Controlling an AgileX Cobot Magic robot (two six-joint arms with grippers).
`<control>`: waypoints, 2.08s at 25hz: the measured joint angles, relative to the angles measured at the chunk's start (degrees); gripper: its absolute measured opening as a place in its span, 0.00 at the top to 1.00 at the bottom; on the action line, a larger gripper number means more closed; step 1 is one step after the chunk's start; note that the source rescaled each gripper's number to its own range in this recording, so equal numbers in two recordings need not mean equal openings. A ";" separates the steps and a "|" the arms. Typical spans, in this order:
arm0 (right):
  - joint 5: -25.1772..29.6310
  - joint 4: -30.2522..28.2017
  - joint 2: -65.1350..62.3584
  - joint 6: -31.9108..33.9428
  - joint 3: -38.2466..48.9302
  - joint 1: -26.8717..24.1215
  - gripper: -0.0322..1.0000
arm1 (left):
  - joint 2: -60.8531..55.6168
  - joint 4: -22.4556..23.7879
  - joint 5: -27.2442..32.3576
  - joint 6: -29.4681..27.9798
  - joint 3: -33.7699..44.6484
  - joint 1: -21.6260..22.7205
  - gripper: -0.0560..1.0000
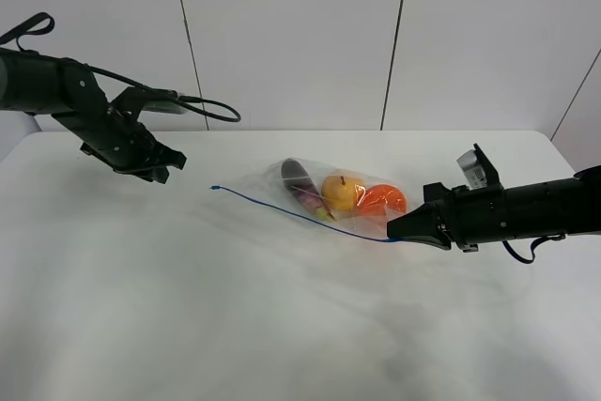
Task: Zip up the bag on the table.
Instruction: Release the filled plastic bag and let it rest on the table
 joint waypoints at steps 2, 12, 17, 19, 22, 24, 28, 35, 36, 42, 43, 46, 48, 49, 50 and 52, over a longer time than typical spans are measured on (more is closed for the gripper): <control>0.00 0.00 0.00 0.00 0.00 0.00 0.97 | 0.00 0.01 2.06 -0.80 0.00 1.93 0.70; 0.00 -0.06 0.00 -0.05 0.00 0.00 0.97 | 0.00 0.40 11.35 -1.26 0.00 10.19 0.70; 0.00 -0.13 0.00 -0.05 0.00 0.00 0.97 | 0.00 0.40 14.94 -1.31 0.00 10.45 0.70; 0.00 -0.13 0.00 -0.05 0.00 0.00 0.97 | 0.00 0.34 15.93 -1.31 0.00 10.45 0.69; -0.05 -0.13 0.00 -0.05 0.00 0.00 0.97 | 0.00 0.34 17.23 -1.31 0.00 10.45 0.68; -0.05 -0.13 0.00 -0.05 0.00 0.00 0.97 | 0.00 0.34 17.69 -1.31 0.00 10.45 0.68; -0.05 -0.18 0.00 -0.05 0.00 0.00 0.97 | 0.00 0.45 18.59 -1.20 0.00 10.45 0.52; -0.05 -0.18 0.00 -0.05 0.00 0.00 0.97 | 0.00 0.85 18.59 -1.25 0.00 10.45 0.22; -0.05 -0.18 0.00 -0.05 0.00 0.00 0.97 | 0.00 1.34 18.73 -1.31 -0.05 10.45 0.21; -0.05 -0.31 0.00 -0.05 0.00 0.00 0.97 | 0.00 5.32 21.08 -2.24 -0.22 10.45 0.09; -0.05 -0.35 0.00 -0.05 0.00 0.00 0.97 | 0.00 6.11 21.77 -2.81 -0.49 10.45 0.06; -0.05 -0.35 0.00 -0.05 0.00 0.00 0.97 | -0.11 7.69 23.46 -4.46 -1.58 10.45 0.02; -0.05 -0.35 0.00 -0.05 0.00 0.00 0.97 | -0.39 8.01 24.02 -5.12 -2.36 10.45 0.01; -0.05 -0.35 0.00 -0.05 0.00 0.00 0.97 | -0.78 8.01 24.14 -5.32 -2.69 10.45 0.00; -0.05 -0.35 0.00 -0.05 0.00 0.00 0.97 | -1.06 8.01 24.29 -5.45 -2.92 10.45 0.00; -0.05 -0.35 0.00 -0.05 0.00 0.00 0.97 | -2.14 8.05 24.45 -5.59 -3.14 10.45 0.00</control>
